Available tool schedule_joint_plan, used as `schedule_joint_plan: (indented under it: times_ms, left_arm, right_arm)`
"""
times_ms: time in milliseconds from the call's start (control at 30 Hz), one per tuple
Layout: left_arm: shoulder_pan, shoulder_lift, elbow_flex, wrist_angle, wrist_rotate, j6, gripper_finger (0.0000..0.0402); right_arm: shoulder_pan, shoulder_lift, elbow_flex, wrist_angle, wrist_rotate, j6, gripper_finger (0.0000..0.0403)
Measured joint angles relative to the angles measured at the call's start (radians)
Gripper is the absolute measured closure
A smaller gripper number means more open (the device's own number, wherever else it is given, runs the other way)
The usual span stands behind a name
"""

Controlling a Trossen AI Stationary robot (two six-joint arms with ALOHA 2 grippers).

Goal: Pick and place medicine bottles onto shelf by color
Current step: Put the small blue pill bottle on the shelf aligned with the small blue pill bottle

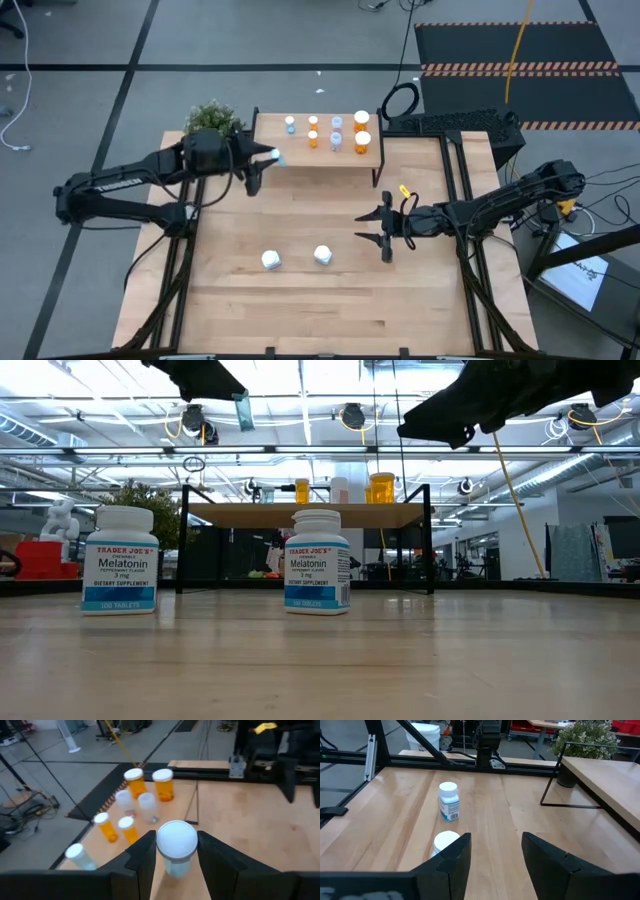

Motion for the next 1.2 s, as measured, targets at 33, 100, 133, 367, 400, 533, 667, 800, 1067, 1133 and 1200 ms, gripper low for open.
schedule_joint_plan:
  times_ms: [33, 100, 133, 367, 400, 533, 667, 800, 1067, 1133, 1200]
  left_arm:
    - [0.014, 0.007, 0.01, -0.008, 0.009, 0.005, 0.0261]
    - [0.039, 0.029, 0.036, -0.027, 0.016, 0.02, 0.0261]
    - [0.048, 0.046, 0.052, -0.027, 0.02, 0.026, 0.0261]
    - [0.112, 0.185, 0.151, -0.042, 0.086, 0.098, 0.0261]
    - [0.12, 0.204, 0.161, -0.041, 0.089, 0.107, 0.0261]
    - [0.157, 0.269, 0.186, -0.041, 0.089, 0.126, 0.0261]
    - [0.196, 0.301, 0.189, -0.038, 0.088, 0.124, 0.0261]
    - [0.231, 0.317, 0.189, -0.041, 0.088, 0.106, 0.0261]
    - [0.264, 0.344, 0.166, 0.004, 0.088, 0.091, 0.0261]
    - [0.269, 0.352, 0.138, 0.014, 0.09, 0.087, 0.0261]
    - [0.274, 0.354, 0.111, 0.036, 0.09, 0.08, 0.0261]
  right_arm:
    - [0.0, 0.0, 0.0, 0.0, 0.0, -0.002, 0.0234]
    - [-0.001, 0.0, 0.0, 0.0, 0.0, -0.005, 0.0234]
    - [-0.001, 0.0, 0.0, 0.0, 0.0, -0.006, 0.0234]
    - [-0.001, 0.0, 0.0, 0.0, 0.001, -0.008, 0.0234]
    - [-0.001, 0.0, 0.0, 0.0, 0.001, -0.008, 0.0234]
    - [-0.001, 0.0, 0.0, -0.004, 0.001, -0.008, 0.0234]
    - [-0.001, 0.0, 0.0, -0.009, 0.001, -0.009, 0.0234]
    - [-0.001, 0.0, 0.0, -0.009, 0.001, -0.009, 0.0234]
    - [-0.001, 0.0, 0.0, -0.023, 0.001, -0.009, 0.0234]
    - [-0.001, 0.0, 0.0, -0.023, 0.001, -0.009, 0.0234]
    - [-0.001, 0.0, 0.0, -0.023, 0.001, -0.009, 0.0234]
